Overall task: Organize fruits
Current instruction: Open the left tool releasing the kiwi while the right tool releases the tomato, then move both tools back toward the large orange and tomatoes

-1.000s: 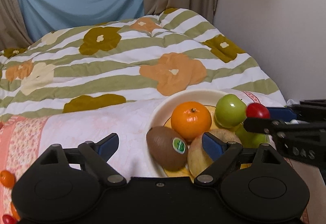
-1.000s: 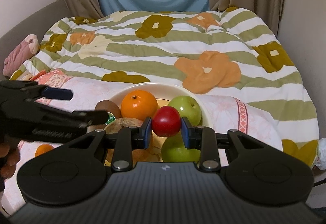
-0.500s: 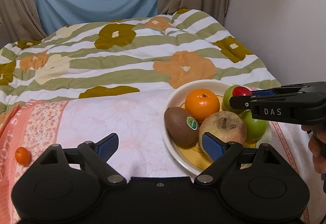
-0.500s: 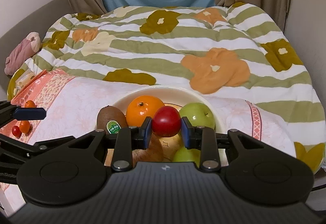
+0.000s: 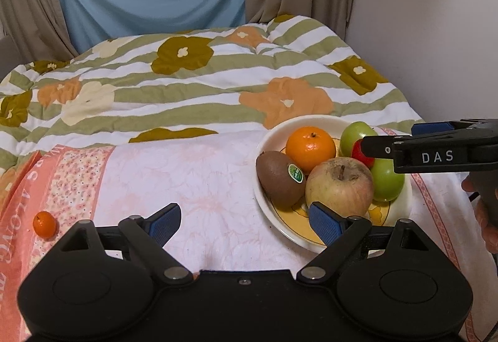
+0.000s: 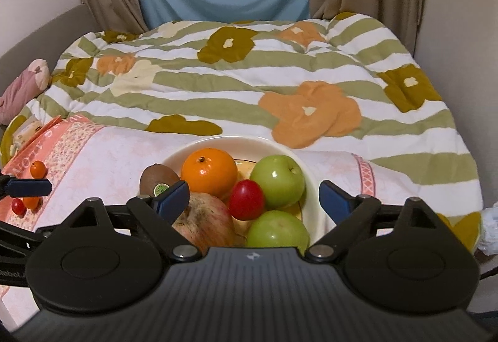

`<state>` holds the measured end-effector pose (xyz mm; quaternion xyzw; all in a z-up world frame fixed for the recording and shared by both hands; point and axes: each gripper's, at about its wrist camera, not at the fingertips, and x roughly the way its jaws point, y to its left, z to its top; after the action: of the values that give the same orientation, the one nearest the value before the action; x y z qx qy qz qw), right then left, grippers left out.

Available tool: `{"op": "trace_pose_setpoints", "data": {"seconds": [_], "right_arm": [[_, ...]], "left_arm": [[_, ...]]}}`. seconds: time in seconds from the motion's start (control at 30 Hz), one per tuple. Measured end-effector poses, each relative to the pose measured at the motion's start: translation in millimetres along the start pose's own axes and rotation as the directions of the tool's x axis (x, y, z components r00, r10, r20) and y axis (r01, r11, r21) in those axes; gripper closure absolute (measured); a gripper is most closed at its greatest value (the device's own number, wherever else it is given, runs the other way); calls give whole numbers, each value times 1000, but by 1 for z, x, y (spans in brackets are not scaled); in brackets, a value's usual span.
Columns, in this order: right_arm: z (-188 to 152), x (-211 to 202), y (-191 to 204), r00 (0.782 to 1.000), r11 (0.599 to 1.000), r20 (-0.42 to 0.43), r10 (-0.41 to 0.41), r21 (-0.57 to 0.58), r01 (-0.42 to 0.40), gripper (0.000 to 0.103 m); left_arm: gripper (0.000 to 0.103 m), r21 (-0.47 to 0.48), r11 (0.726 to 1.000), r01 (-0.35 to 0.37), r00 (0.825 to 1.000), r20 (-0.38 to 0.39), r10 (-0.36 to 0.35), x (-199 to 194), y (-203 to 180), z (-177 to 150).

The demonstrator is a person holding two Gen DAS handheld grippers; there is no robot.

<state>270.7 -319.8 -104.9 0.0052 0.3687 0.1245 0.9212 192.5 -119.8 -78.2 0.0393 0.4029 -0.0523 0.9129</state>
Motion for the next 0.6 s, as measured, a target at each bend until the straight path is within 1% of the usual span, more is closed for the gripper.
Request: {"op": "trace_pose_setpoints", "data": {"seconds": [0.33,0.6], "right_arm": [[1,-41,19,998,999,52,-35,-36,37,0],[2,-80,41,995,998,84,-62,-29,64,0]], "left_arm": [[11,14,1000,-13,998,58,12,-39,2,7],[10,-1,999,-37,995,92,37,-77,14,-5]]}}
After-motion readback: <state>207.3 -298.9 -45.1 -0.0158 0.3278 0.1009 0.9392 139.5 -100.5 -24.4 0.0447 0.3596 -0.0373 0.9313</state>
